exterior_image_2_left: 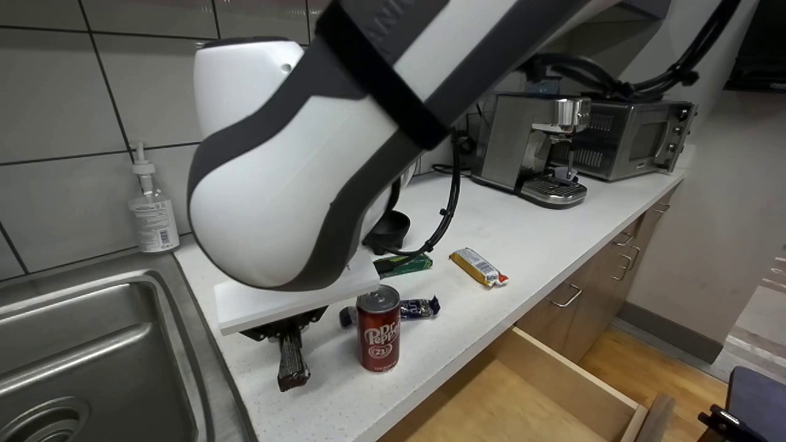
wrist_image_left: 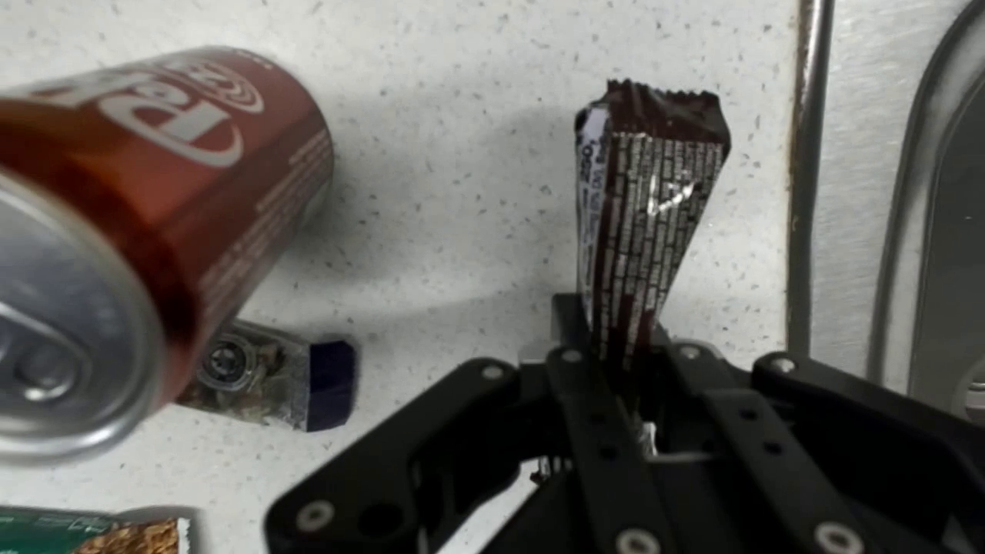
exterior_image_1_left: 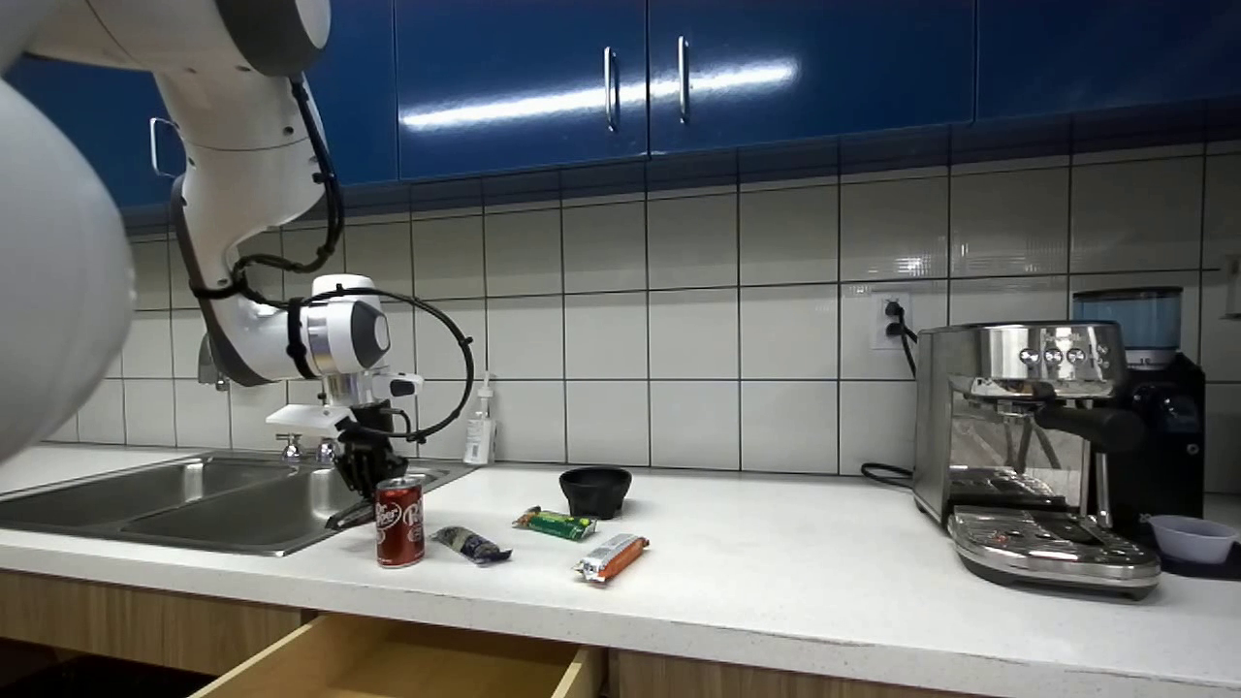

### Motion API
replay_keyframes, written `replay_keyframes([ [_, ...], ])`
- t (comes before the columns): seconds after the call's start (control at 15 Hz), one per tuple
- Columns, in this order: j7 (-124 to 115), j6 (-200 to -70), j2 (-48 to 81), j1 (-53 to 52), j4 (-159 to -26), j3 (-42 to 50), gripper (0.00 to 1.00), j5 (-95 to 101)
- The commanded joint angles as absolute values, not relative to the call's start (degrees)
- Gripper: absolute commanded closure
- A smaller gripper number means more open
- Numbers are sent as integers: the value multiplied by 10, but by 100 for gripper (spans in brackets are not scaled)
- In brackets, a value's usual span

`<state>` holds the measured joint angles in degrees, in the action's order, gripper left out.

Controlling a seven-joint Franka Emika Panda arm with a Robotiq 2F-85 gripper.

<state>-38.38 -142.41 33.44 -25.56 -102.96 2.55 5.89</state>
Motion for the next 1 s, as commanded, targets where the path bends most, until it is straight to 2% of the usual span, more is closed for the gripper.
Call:
replay_keyframes([
  [0.0, -413, -1447, 287, -260, -1077, 31, 96, 86],
  [0.93, -469, -1514, 158, -251, -1206, 29, 96, 157],
])
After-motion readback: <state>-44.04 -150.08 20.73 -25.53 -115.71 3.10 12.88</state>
